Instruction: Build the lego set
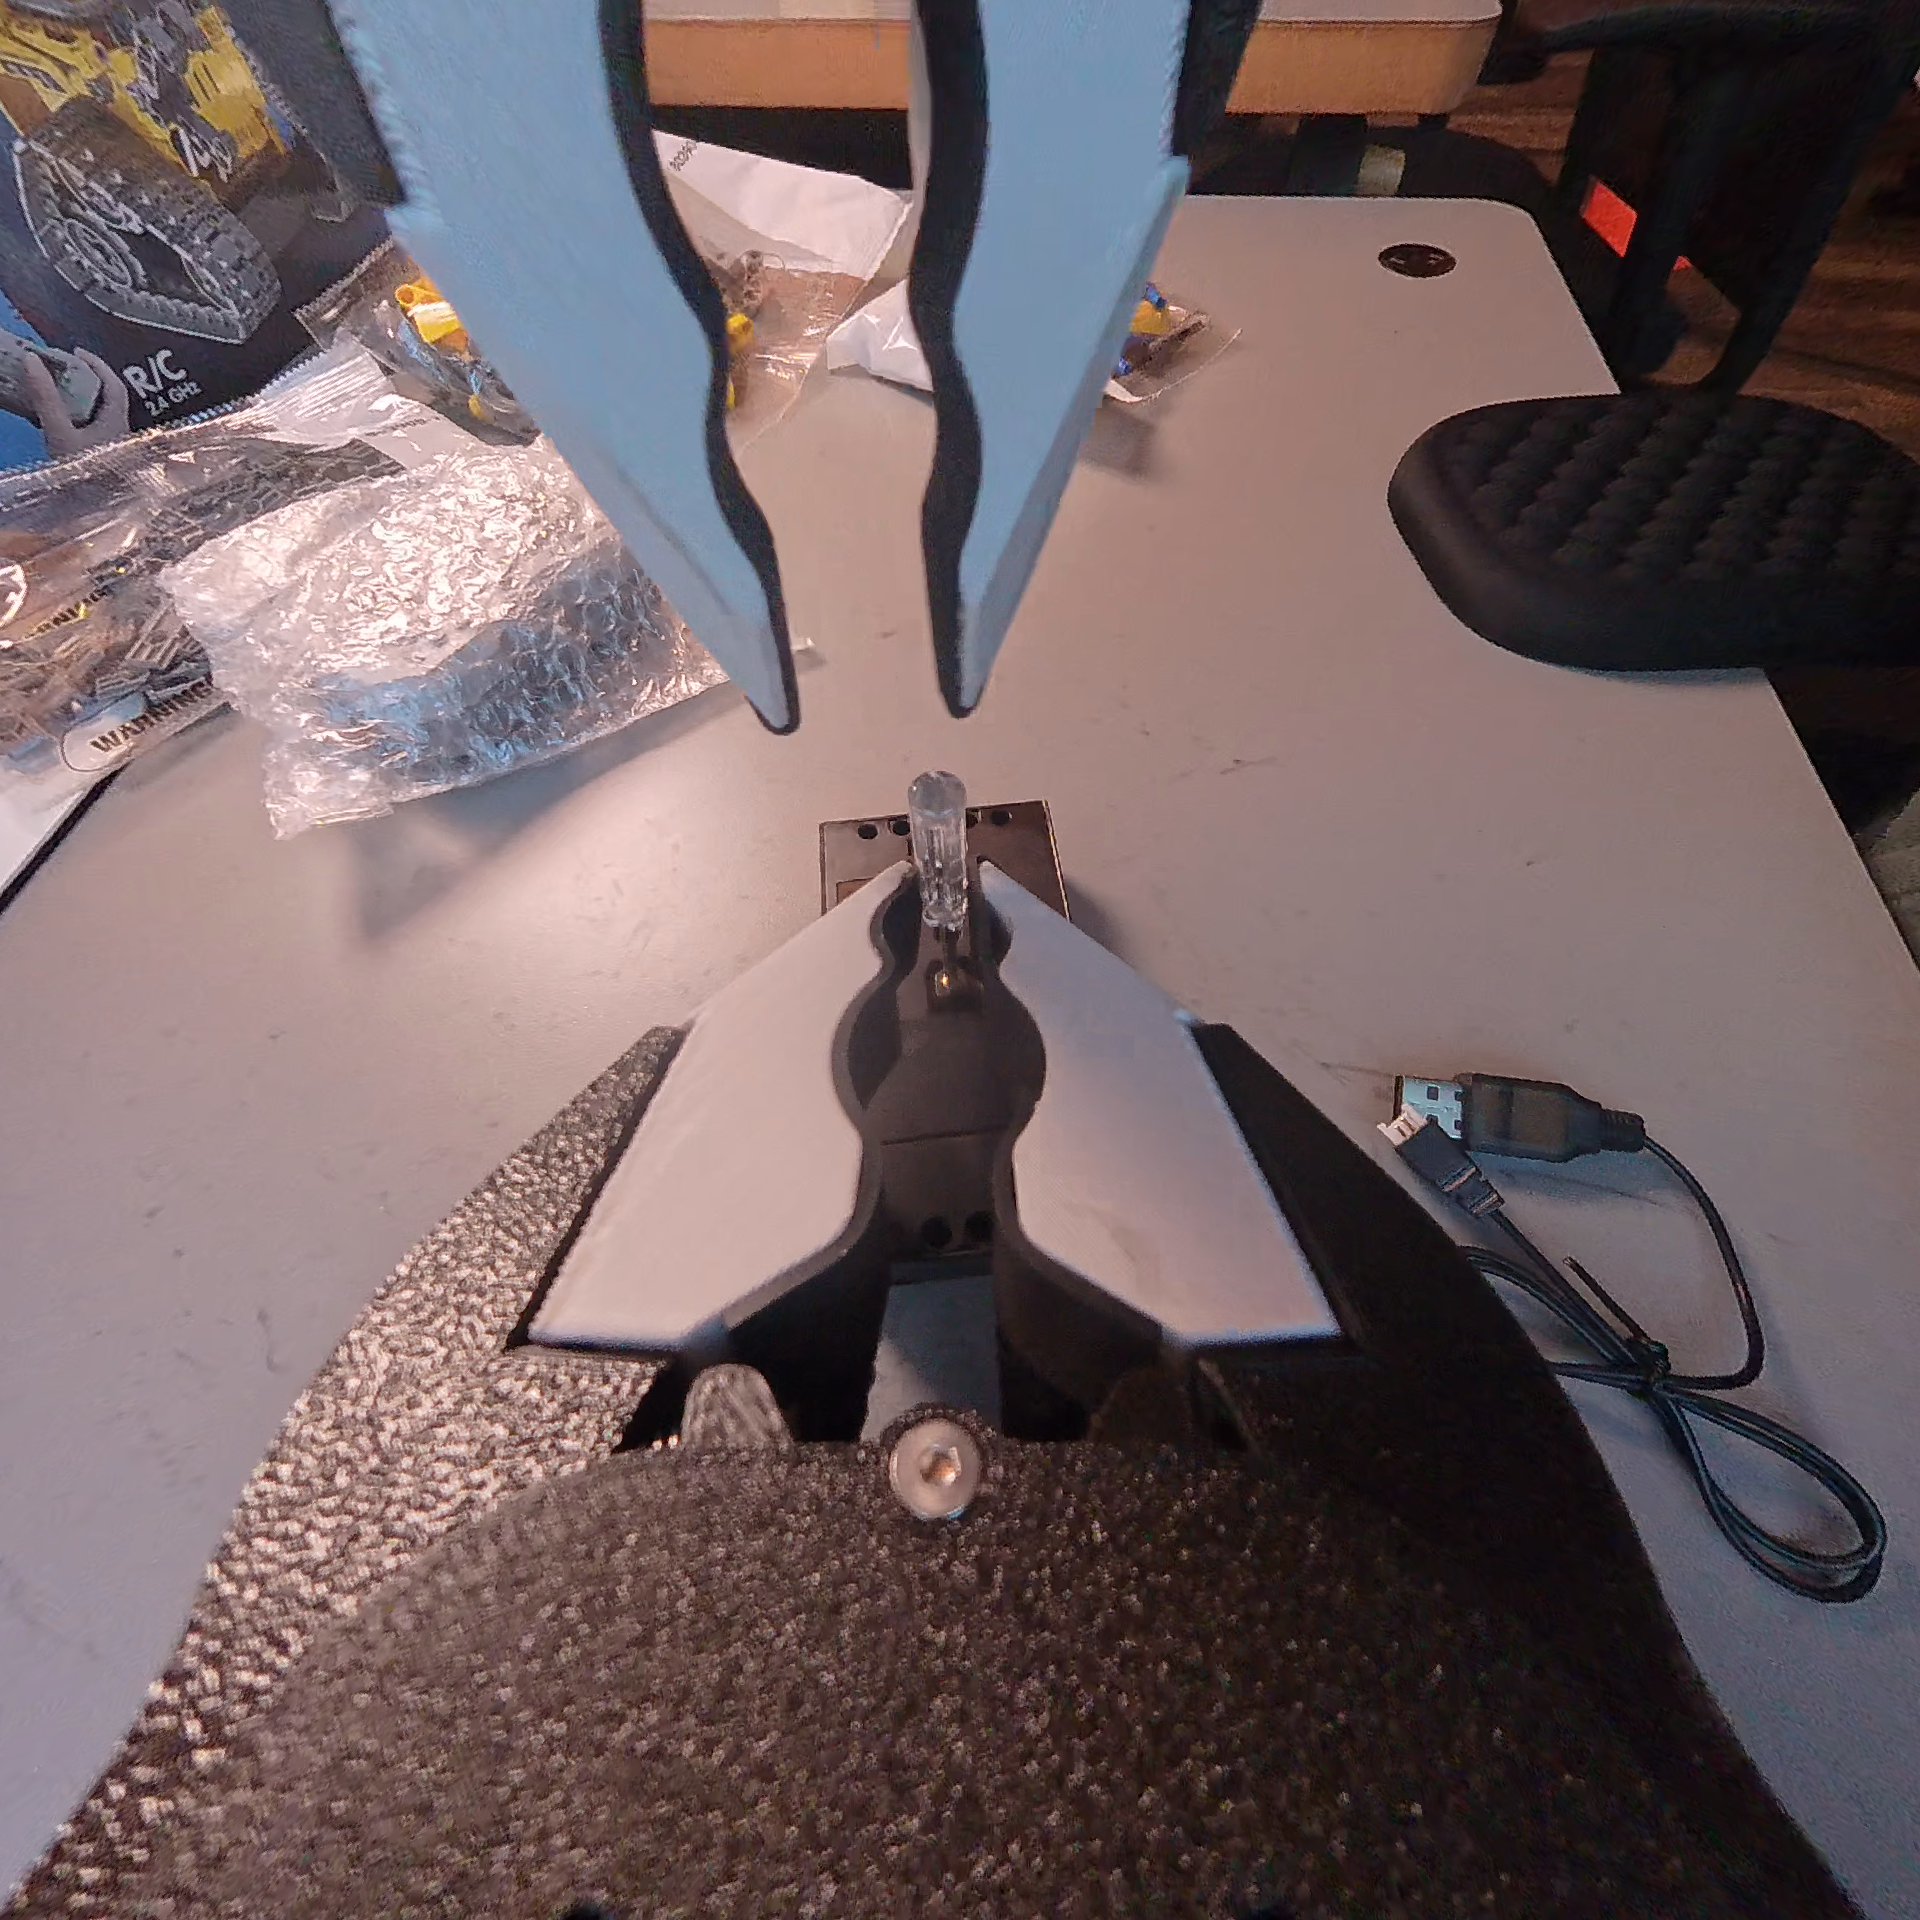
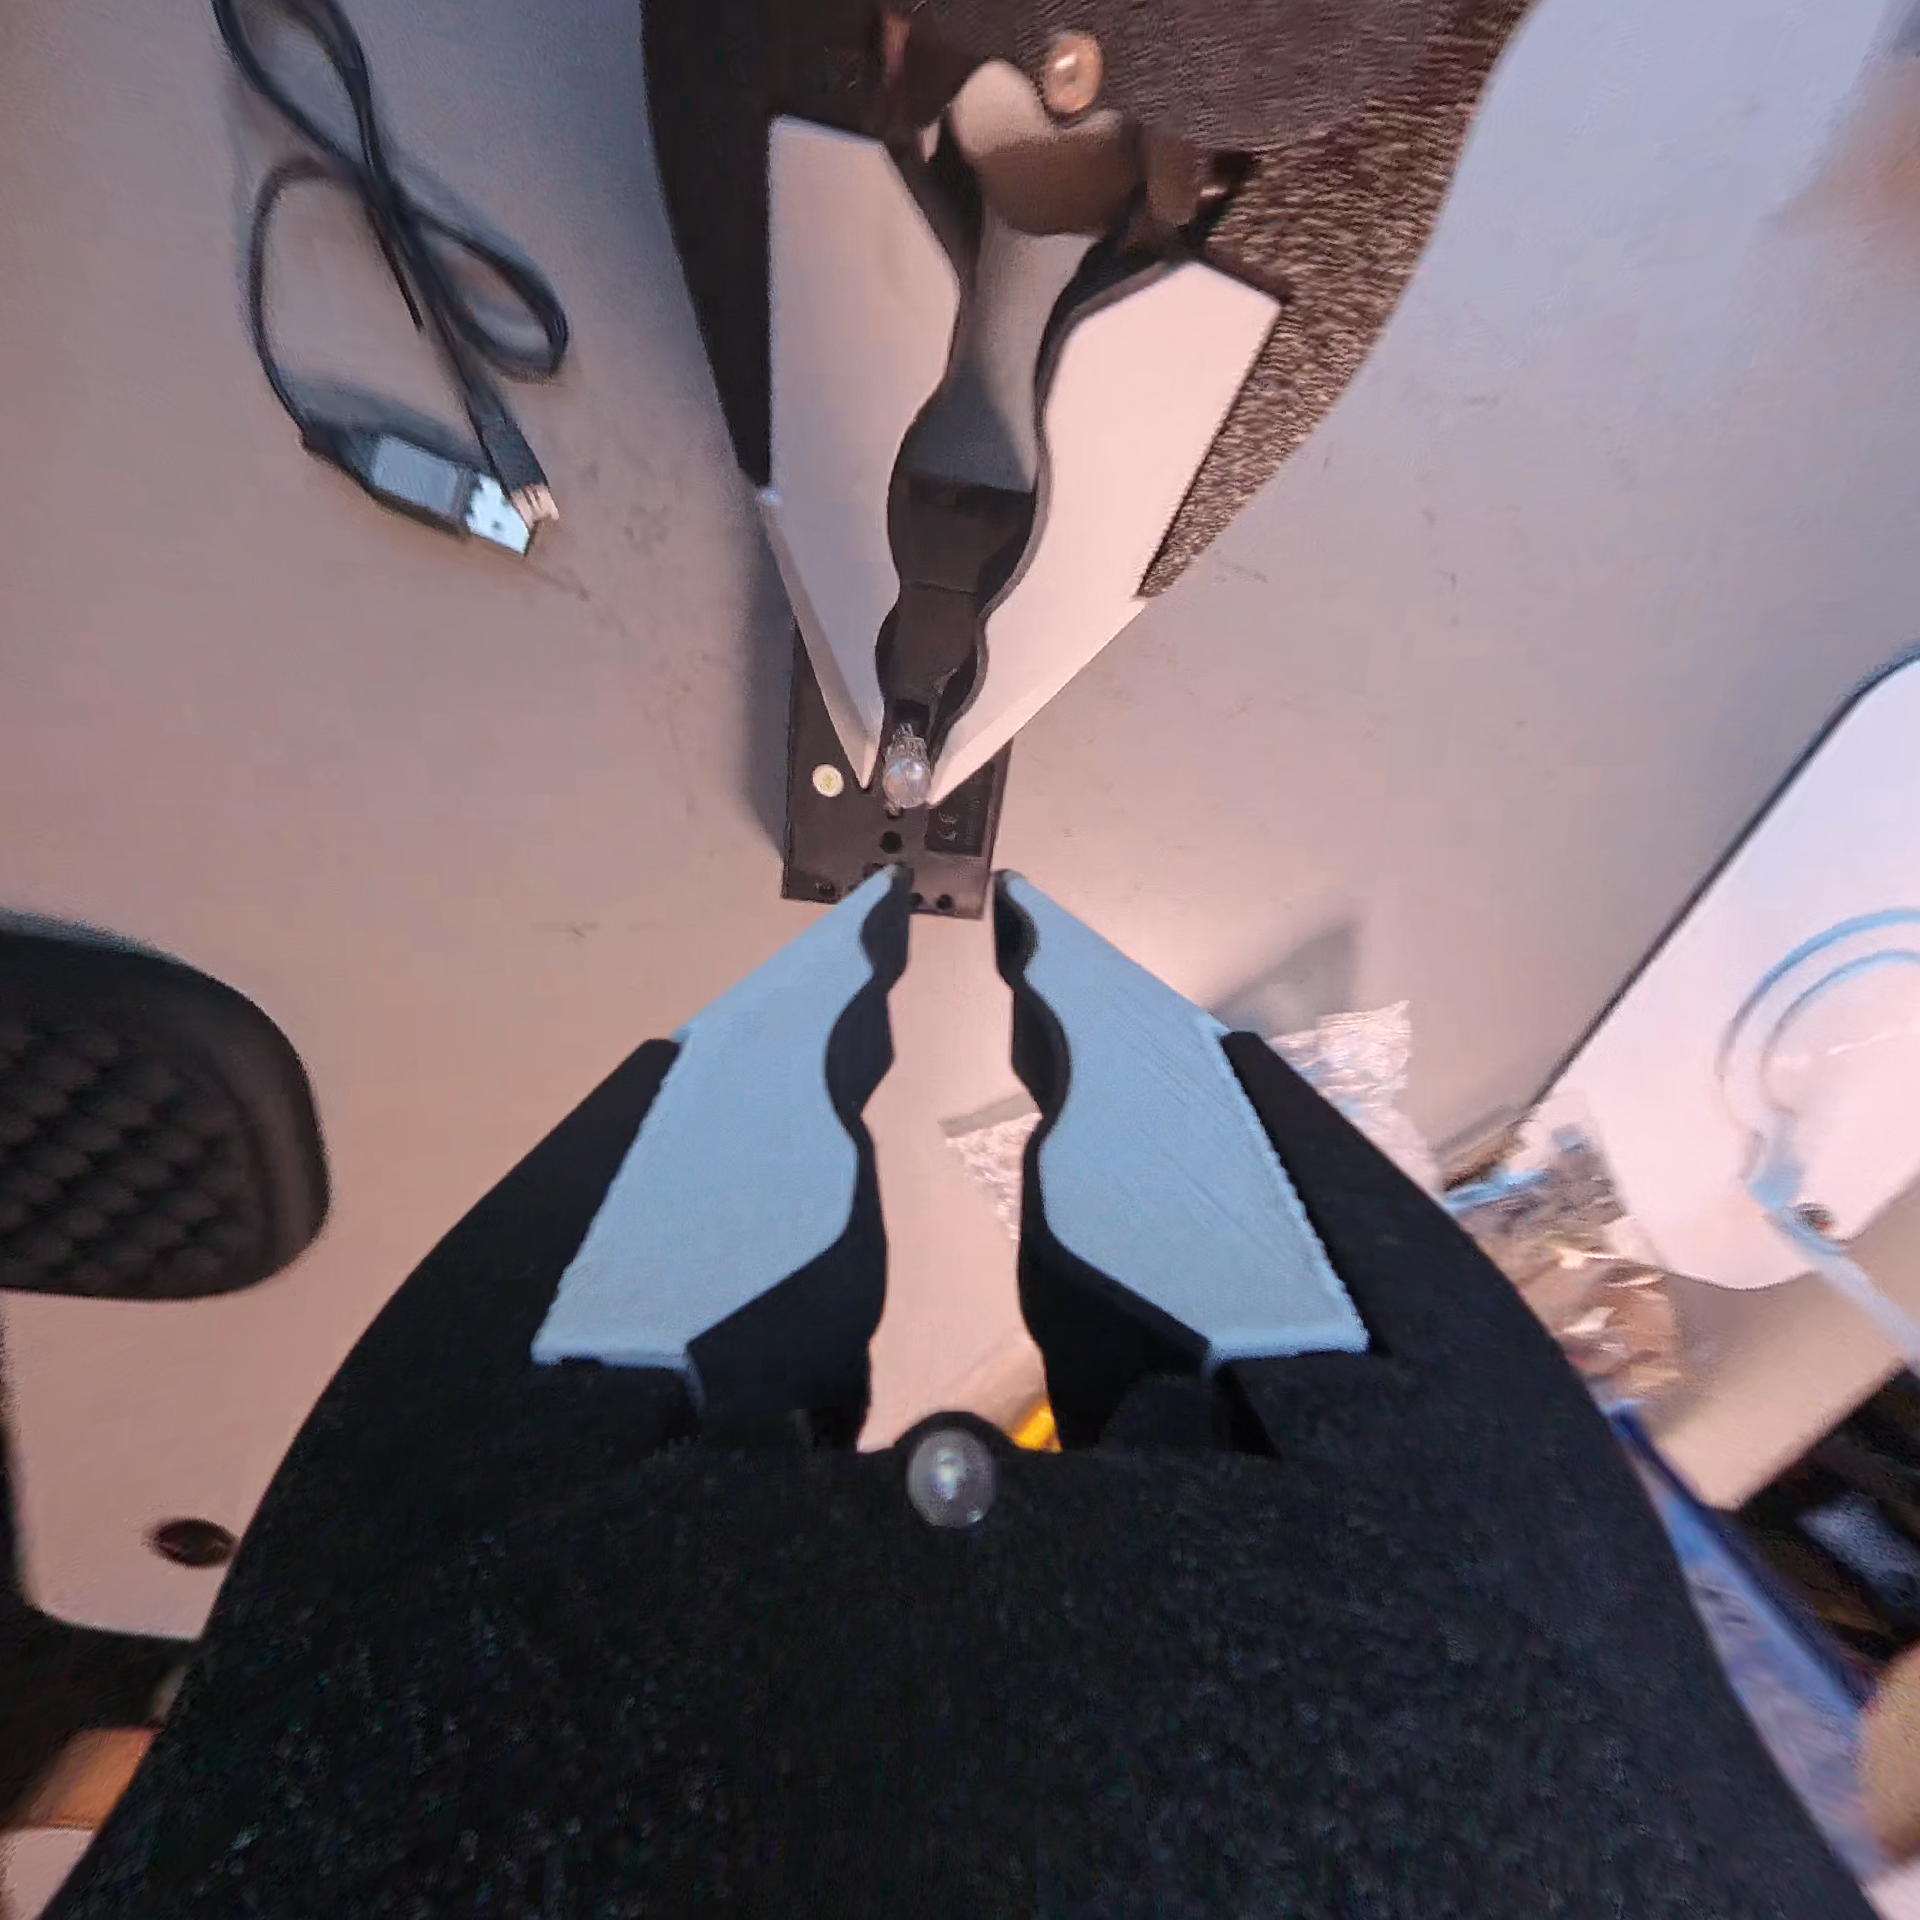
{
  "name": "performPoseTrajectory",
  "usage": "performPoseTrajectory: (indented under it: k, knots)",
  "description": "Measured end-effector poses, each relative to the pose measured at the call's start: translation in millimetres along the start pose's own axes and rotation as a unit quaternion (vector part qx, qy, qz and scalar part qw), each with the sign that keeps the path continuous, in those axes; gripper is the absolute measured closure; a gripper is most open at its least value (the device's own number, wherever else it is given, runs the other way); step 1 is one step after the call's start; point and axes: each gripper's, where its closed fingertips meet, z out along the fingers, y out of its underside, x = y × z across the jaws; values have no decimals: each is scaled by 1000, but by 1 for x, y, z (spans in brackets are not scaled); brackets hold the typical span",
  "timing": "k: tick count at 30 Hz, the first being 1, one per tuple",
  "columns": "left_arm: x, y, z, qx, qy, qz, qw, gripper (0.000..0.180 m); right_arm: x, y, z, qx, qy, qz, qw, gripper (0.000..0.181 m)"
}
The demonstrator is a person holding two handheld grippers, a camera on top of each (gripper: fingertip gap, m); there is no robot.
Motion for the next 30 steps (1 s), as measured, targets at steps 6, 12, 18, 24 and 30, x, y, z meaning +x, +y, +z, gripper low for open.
performPoseTrajectory:
  k: [6,12,18,24,30]
  knots:
    - [-2,-1,2,-1,-9,-11,1000,172,-5,-11,4,40,-32,164,985,159]
    - [-3,-1,2,-1,-12,-10,1000,172,-7,-12,9,31,-34,142,989,174]
    - [-2,-4,-2,15,7,1,1000,161,-8,-14,9,3,4,-89,996,174]
    - [-2,-4,-2,14,6,2,1000,171,-7,-10,9,-53,33,-226,972,173]
    - [-7,-3,-3,13,-7,-25,1000,171,-3,-14,2,22,-5,20,1000,154]
